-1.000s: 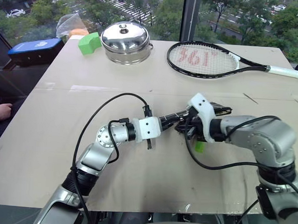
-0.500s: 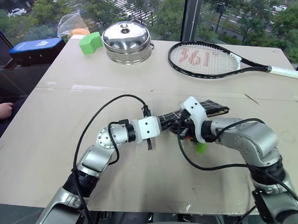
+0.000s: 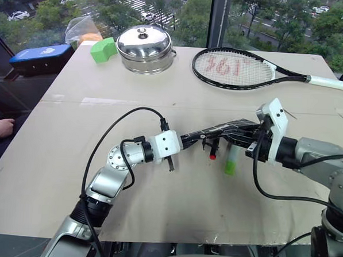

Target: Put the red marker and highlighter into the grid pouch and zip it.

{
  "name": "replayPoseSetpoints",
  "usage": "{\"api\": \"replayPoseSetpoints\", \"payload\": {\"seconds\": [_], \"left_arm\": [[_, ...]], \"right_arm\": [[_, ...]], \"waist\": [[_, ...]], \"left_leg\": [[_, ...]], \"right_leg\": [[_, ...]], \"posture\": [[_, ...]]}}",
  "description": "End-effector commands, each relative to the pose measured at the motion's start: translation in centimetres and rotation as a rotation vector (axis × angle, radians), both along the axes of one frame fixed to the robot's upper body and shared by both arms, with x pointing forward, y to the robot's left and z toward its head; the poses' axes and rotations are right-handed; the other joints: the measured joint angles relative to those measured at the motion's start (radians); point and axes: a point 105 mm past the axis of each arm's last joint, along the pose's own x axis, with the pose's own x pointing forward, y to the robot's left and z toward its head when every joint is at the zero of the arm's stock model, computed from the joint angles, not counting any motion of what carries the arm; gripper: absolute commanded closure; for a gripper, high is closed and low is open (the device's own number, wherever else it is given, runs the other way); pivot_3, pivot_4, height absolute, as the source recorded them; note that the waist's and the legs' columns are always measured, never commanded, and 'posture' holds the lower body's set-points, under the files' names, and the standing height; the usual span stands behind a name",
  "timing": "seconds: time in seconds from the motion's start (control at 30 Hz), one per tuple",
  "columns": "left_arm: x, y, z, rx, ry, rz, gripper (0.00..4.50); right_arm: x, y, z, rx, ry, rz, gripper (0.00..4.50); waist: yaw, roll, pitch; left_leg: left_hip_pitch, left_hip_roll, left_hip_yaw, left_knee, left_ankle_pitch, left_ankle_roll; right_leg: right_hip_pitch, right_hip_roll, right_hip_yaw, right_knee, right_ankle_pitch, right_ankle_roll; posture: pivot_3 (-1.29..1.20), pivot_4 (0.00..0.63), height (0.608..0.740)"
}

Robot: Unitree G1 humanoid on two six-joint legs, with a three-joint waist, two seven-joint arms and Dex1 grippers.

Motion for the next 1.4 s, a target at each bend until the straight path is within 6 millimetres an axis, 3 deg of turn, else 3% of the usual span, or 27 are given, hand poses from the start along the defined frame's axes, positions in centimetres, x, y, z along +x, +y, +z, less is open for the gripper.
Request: {"api": "replayPoseSetpoints", "payload": {"seconds": [0.03,0.23,0.4,0.87,1.17,1.4], "left_arm": [[-0.1,0.1,1.0,-0.015,-0.045,-0.024,4.50],[-0.1,0.0,1.3,-0.014,-0.054,-0.030,4.50],[0.1,0.1,1.6,-0.021,-0.049,-0.008,4.50],[-0.3,0.3,1.3,-0.020,-0.045,-0.001,4.50],[-0.3,0.4,1.1,-0.022,-0.043,0.000,4.50],[-0.3,0.5,1.0,-0.020,-0.039,0.003,4.50]], "right_arm": [[0.9,-0.4,0.1,-0.015,-0.009,-0.066,4.48],[1.6,-0.1,-1.1,-0.070,0.030,-0.087,4.48],[0.8,0.7,-0.2,-0.034,0.018,-0.019,4.48],[0.7,-2.9,0.1,-0.010,0.048,-0.162,4.48],[0.2,-3.0,-0.5,-0.015,0.069,-0.146,4.48],[-0.7,-2.6,0.4,0.021,0.041,-0.081,4.48]], "waist": [[0.001,0.000,0.000],[0.000,0.000,0.000],[0.001,0.000,0.000],[0.001,0.000,0.000],[0.001,0.000,0.000],[0.001,0.000,0.000]], "left_leg": [[0.000,0.000,0.000,0.000,0.000,0.000],[0.000,0.000,0.000,0.000,0.000,0.000],[0.000,0.000,0.000,0.000,0.000,0.000],[0.000,0.000,0.000,0.000,0.000,0.000],[0.000,0.000,0.000,0.000,0.000,0.000],[0.000,0.000,0.000,0.000,0.000,0.000]], "right_leg": [[0.000,0.000,0.000,0.000,0.000,0.000],[0.000,0.000,0.000,0.000,0.000,0.000],[0.000,0.000,0.000,0.000,0.000,0.000],[0.000,0.000,0.000,0.000,0.000,0.000],[0.000,0.000,0.000,0.000,0.000,0.000],[0.000,0.000,0.000,0.000,0.000,0.000]], "posture": [[0.00,0.150,0.740],[0.00,0.150,0.740],[0.00,0.150,0.740],[0.00,0.150,0.740],[0.00,0.150,0.740],[0.00,0.150,0.740]]}}
